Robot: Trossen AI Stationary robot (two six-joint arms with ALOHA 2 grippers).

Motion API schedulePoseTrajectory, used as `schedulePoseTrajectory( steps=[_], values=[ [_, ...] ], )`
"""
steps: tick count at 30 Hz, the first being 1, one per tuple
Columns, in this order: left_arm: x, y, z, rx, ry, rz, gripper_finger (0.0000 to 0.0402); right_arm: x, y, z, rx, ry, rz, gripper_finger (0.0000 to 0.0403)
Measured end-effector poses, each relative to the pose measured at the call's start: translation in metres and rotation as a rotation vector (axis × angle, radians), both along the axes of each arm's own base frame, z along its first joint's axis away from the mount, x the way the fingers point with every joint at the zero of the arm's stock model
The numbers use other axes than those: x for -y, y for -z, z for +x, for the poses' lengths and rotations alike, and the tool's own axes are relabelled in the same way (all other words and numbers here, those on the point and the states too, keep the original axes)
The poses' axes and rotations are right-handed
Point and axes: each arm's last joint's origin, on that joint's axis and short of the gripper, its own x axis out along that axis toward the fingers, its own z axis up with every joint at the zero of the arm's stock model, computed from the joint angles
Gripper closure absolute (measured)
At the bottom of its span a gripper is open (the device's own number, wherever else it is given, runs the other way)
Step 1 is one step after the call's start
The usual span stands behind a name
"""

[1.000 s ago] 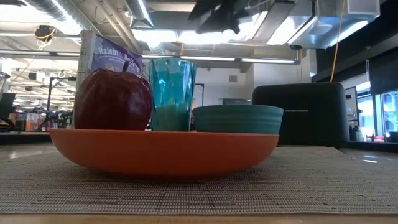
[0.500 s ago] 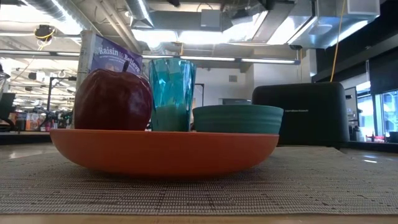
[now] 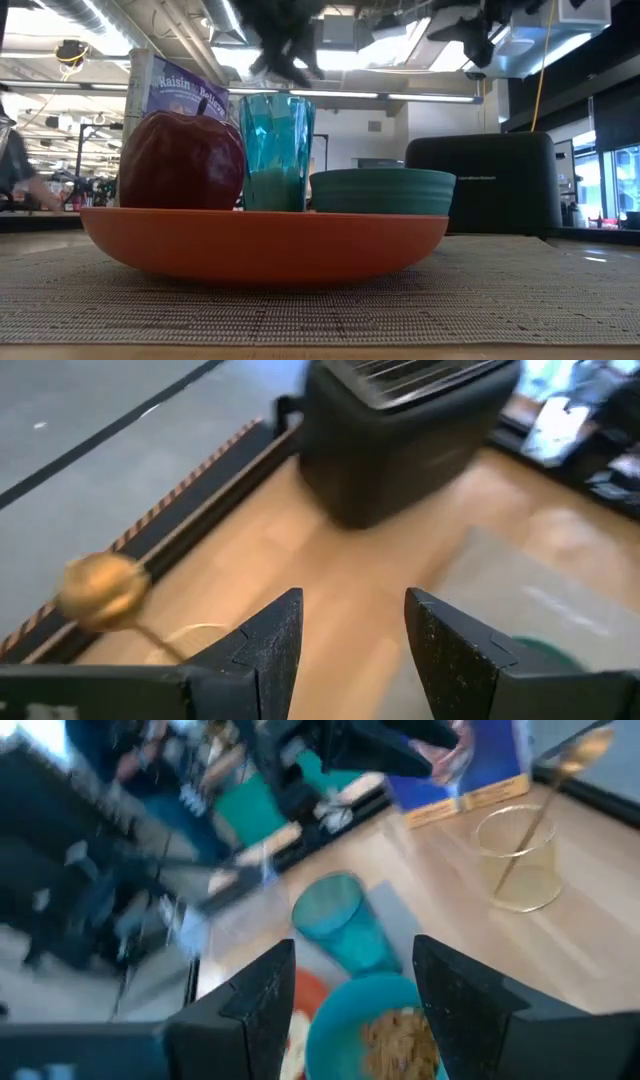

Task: Arrange a breakfast setting
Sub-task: Put the gold spoon on the table mat

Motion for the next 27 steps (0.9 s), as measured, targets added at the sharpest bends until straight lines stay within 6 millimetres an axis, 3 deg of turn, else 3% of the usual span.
schedulePoseTrajectory(
  steps=[8, 12, 19, 23, 27],
  values=[
    [-0.083, 0.032, -0.042, -0.103, -0.153, -0.034, 0.0231, 0.005, 0.014, -0.005, 0.015, 0.238, 0.06, 0.021],
    [-0.114, 0.044, -0.061, -0.026, -0.148, -0.096, 0.0231, 0.008, 0.013, 0.002, 0.044, 0.297, 0.059, 0.021],
    [-0.133, 0.052, -0.075, 0.045, -0.233, -0.133, 0.0231, 0.014, 0.013, 0.017, 0.109, 0.345, 0.123, 0.021],
    [-0.135, 0.055, -0.07, 0.088, -0.189, -0.091, 0.0231, 0.018, 0.017, 0.023, 0.099, 0.383, 0.136, 0.021],
    [-0.144, 0.07, -0.062, 0.112, -0.117, -0.127, 0.0231, 0.02, 0.021, 0.027, 0.089, 0.418, 0.167, 0.021]
  ],
)
